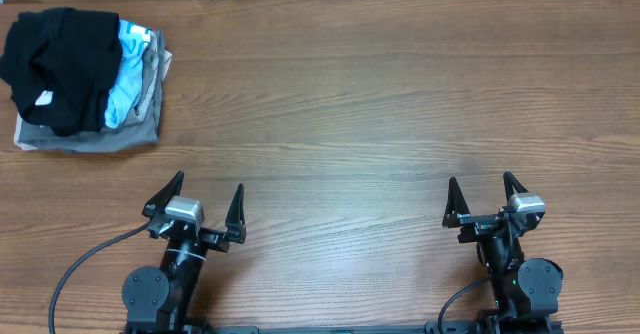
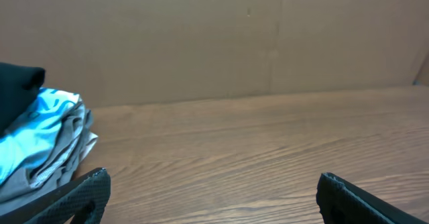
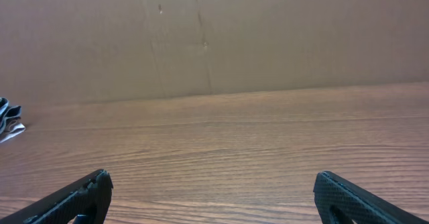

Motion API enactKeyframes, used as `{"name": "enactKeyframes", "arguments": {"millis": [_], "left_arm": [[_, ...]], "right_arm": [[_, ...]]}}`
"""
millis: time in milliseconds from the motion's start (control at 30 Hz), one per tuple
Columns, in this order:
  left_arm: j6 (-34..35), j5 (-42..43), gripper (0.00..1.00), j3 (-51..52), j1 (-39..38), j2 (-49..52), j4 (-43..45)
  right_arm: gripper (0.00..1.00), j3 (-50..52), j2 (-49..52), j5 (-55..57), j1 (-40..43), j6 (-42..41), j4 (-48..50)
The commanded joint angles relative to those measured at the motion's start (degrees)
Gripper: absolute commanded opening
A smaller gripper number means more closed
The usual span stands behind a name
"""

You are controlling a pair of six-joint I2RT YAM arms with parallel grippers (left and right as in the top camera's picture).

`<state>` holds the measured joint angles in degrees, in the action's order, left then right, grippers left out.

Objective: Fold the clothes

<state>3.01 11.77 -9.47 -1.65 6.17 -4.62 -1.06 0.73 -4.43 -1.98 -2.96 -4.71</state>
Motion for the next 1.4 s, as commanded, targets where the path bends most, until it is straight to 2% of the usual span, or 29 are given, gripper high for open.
{"name": "enactKeyframes", "arguments": {"millis": [0,267,1367], "left_arm": [[-0.2,-0.2,1.0,2.8,1.4,-3.4,0.6],[-0.2,-0.3,1.0,9.2,2.5,-6.0,1.5],[-0.2,-2.9,1.0,9.2,2.5,-6.0,1.0]], "right_arm": [[1.0,0.6,-0.6,0.5,-0.2,0.0,0.2],[1.0,0.6,-0.6,0.5,-0.2,0.0,0.2],[1.0,0.6,-0.6,0.5,-0.2,0.0,0.2]]}}
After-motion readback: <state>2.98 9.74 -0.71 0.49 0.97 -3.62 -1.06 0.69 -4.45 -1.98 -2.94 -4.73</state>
